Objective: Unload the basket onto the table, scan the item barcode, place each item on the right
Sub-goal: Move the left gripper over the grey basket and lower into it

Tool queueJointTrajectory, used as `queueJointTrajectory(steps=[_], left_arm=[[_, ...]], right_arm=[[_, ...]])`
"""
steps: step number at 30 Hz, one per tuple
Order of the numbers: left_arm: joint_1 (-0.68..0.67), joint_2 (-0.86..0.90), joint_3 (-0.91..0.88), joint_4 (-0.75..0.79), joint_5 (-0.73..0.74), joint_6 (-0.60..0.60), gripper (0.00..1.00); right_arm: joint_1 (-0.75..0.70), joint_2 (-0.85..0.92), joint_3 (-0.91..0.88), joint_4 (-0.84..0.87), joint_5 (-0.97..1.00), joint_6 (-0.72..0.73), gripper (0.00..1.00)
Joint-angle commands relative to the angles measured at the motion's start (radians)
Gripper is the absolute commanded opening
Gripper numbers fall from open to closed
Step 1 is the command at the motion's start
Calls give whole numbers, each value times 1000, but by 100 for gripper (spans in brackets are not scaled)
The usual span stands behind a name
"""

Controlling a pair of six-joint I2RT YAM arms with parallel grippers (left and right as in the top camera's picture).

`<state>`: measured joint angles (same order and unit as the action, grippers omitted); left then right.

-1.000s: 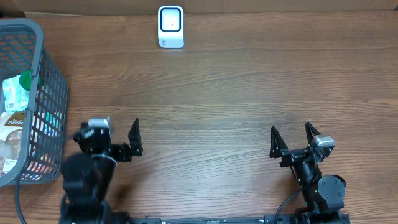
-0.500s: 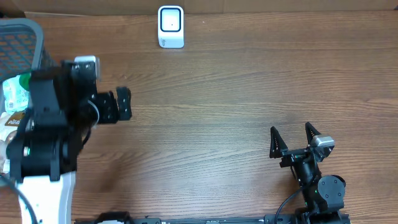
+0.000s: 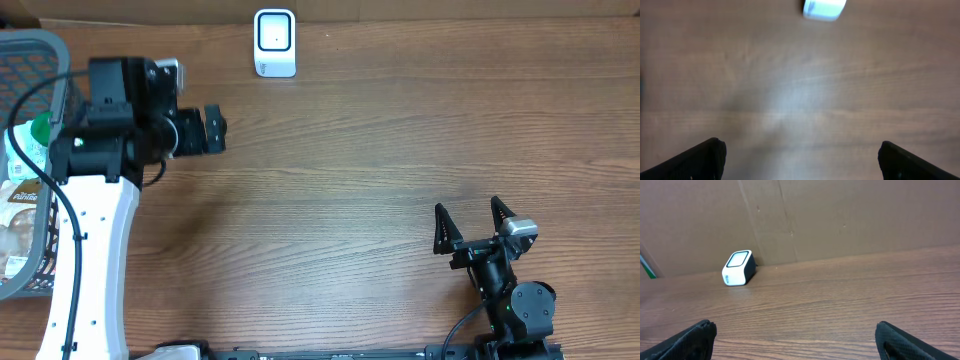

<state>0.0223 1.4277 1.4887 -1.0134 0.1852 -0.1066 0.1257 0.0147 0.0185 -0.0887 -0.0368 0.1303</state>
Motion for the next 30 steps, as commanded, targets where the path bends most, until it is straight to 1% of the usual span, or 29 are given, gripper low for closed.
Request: queueJointTrajectory(steps=[1,7,10,19,23,26,30], left_arm=[[10,18,137,28,25,-30,100],[10,24,282,39,25,-30,99],[10,23,314,45,25,-30,99],[10,23,319,2,21,-29,99],[4,24,319,-48,25,-9,100],[5,24,319,-74,25,-11,95],[5,24,319,-101,23,-31,94]], right_arm=[[-3,-12,-10,7,5,-1,100],[-3,-12,-10,7,5,-1,100],[-3,-12,-10,7,5,-1,100],[-3,-12,-10,7,5,-1,100],[-3,-12,-10,7,5,-1,100],[-3,-12,-10,7,5,-1,100],[-3,-12,-10,7,5,-1,100]])
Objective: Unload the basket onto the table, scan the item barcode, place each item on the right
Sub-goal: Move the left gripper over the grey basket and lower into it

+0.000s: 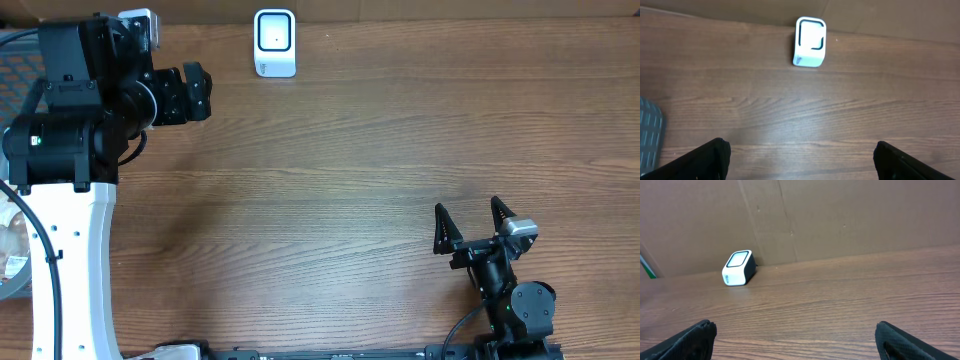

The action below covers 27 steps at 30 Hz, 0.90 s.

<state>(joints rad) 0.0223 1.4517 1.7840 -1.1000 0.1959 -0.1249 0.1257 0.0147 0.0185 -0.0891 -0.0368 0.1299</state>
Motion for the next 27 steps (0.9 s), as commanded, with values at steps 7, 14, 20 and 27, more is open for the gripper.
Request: queueJointTrajectory(steps=[7,14,20,27], left_arm=[[5,0,24,-53,-6,-14,94],[33,0,66,-60,-35,-23,95],[149,4,212,-45,-35,-23,95],[392,91,377,-59,-34,-6,95]], right_arm=[[-3,-12,-10,7,5,0,100],[-3,-12,-10,7,5,0,100],[-3,-12,-10,7,5,0,100],[-3,-12,-10,7,5,0,100]])
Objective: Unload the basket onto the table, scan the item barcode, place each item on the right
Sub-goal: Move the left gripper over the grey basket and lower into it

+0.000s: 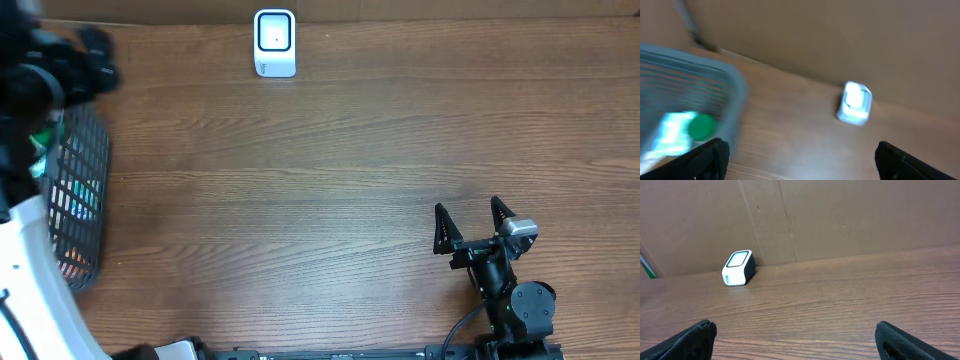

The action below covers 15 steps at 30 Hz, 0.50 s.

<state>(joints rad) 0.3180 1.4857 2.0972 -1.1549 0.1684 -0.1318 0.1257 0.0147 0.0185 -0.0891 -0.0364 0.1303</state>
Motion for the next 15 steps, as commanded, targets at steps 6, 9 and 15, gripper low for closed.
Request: queueJointTrajectory(steps=[6,9,15], left_arm=[[248,142,90,23,-21,-4,93],[294,193,90,22,-21,-3,89],[351,328,90,10,-21,-4,84]], right_arm=[[-3,-12,-10,7,5,-1,100],[-3,-12,-10,7,5,-1,100],[-3,-12,-10,7,5,-1,100]])
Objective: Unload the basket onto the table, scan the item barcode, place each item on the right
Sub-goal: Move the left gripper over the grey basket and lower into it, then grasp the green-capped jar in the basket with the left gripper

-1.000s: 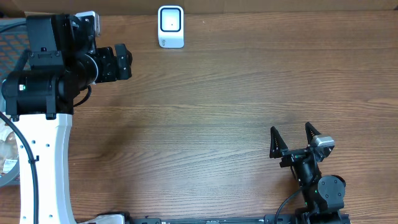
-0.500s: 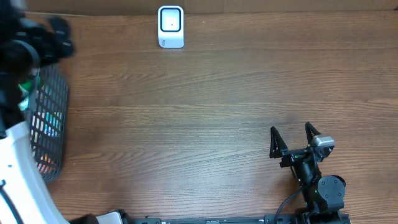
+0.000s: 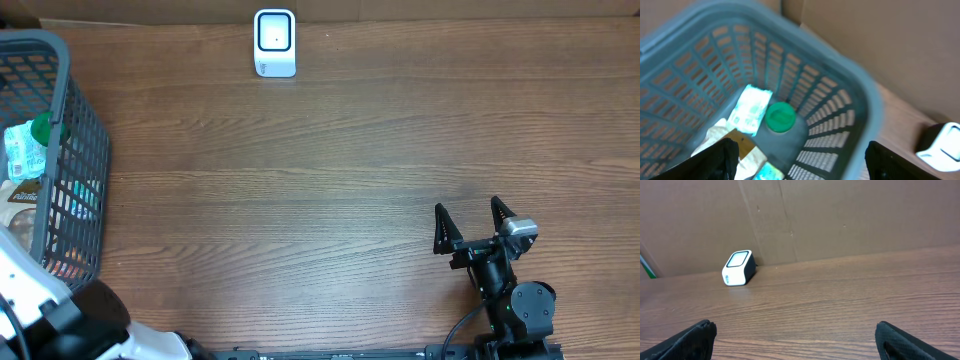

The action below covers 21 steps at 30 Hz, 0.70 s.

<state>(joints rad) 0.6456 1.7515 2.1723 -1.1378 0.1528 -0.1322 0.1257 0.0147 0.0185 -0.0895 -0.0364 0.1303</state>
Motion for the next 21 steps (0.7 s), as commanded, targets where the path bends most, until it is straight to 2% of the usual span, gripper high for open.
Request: queueJointTrajectory(steps=[1,9,13,17,21], left_arm=[[30,85,14,-11,-6,-3,85],[43,244,14,-32,-5,10,86],[40,321,14,-25,-3,34,83],[39,393,14,6,61,112,83],[30,443,14,17,69,138,84]], right_arm=[[-3,-12,-10,7,5,-1,100],[-3,-12,-10,8,5,-1,100],[-3,-12,-10,8,5,-1,100],[-3,-12,-10,8,5,-1,100],[-3,-12,-10,8,5,-1,100]])
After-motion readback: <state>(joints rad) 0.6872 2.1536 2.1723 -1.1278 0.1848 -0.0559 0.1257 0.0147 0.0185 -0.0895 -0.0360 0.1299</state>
